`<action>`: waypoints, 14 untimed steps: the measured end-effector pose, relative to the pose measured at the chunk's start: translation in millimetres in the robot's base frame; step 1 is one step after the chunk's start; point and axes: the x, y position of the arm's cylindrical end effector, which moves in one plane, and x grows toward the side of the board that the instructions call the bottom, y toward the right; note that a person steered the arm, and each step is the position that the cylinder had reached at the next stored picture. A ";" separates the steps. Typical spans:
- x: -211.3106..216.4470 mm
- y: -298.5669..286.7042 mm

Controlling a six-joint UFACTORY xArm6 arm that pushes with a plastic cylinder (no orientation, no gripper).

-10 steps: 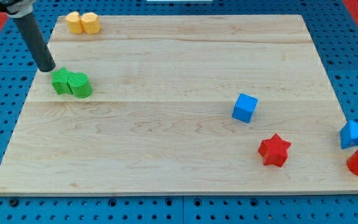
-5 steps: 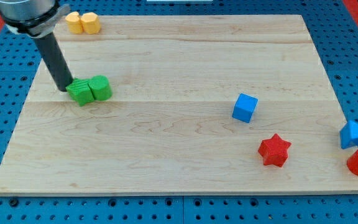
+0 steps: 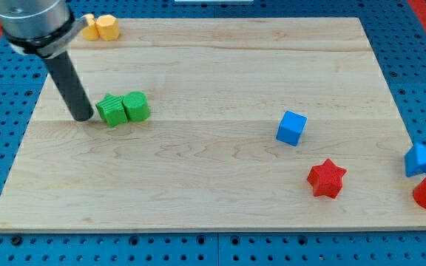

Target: Push the green blocks to the top left of the blue cube

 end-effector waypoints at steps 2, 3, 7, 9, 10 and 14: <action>-3.6 34.2; -16.7 44.6; -25.6 173.4; -27.0 224.9; -37.3 224.9; -45.5 220.8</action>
